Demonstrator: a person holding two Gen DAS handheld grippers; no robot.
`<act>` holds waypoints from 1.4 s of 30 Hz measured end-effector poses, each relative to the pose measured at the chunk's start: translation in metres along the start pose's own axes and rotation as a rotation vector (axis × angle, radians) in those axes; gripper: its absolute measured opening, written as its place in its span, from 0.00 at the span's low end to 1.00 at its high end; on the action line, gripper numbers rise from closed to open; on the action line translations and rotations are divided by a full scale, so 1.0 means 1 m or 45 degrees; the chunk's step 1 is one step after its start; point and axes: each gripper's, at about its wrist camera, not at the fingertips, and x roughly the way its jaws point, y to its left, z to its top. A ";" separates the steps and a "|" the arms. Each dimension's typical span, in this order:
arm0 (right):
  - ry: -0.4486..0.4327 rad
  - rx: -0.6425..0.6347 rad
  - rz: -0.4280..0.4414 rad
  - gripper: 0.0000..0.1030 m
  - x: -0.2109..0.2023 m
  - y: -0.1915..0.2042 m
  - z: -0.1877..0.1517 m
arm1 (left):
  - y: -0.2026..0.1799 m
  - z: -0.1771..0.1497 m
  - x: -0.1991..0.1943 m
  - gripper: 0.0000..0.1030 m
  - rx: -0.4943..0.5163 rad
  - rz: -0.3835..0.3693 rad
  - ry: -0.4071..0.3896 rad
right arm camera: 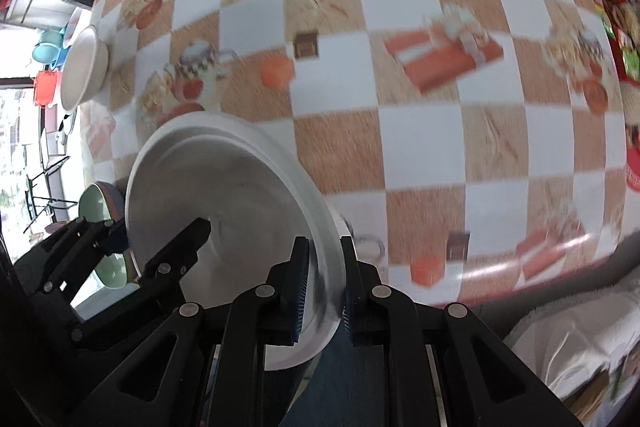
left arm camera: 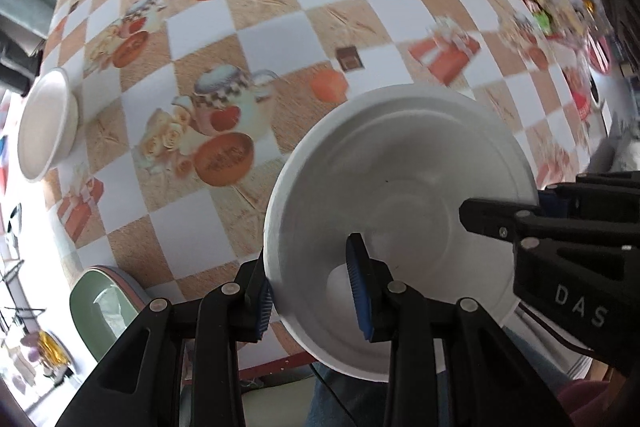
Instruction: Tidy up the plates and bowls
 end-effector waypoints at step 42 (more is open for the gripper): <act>-0.381 -0.345 -0.284 0.70 -0.081 0.051 0.166 | 0.187 -0.019 -0.042 0.76 -0.681 0.102 -0.188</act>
